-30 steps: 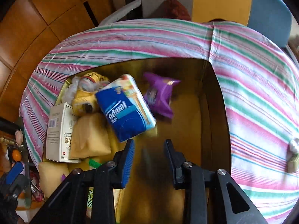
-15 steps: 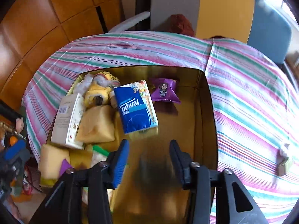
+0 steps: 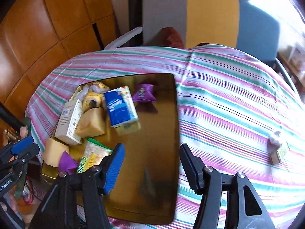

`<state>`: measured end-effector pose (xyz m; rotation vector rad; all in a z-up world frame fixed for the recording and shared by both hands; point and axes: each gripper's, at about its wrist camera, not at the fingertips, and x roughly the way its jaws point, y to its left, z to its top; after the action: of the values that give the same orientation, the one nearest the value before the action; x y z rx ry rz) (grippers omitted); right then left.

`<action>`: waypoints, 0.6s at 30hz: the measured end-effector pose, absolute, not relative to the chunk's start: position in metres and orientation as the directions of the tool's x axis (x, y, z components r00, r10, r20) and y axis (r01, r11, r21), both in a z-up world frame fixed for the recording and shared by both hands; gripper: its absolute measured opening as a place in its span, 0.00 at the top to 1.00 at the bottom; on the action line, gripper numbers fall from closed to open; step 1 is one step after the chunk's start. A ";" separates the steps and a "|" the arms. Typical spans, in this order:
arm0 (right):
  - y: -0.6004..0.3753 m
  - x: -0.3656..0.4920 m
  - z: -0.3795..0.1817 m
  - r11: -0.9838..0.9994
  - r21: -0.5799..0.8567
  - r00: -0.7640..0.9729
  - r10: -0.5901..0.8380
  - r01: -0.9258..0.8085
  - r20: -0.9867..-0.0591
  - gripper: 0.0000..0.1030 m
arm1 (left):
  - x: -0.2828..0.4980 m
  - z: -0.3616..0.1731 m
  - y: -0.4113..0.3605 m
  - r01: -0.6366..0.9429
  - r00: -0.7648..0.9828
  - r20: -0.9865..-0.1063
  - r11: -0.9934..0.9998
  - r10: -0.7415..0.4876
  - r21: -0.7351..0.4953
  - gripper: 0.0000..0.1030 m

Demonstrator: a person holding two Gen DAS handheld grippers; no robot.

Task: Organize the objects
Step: 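Carry the tissue pack into the gold tray and open the right gripper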

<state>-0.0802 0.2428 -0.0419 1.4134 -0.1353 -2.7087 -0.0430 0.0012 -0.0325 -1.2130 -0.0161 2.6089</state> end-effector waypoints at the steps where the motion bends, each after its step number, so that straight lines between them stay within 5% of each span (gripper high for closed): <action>1: 0.249 -0.078 -0.041 -0.993 0.120 -0.573 -0.109 0.020 -0.812 0.38 | -0.042 -0.032 0.005 -0.240 -0.615 -0.750 -0.964 0.244 -0.116 0.53; 18: 0.417 -0.036 -0.021 -0.930 0.132 -0.630 0.124 -0.344 -0.767 0.27 | -0.033 -0.025 0.065 -0.369 -0.577 -0.765 -0.927 0.287 -0.069 0.53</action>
<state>-0.0356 0.4166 -0.0211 1.4066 -0.4602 -3.0657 -0.0333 0.0647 -0.0249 -1.1871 0.1387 2.4983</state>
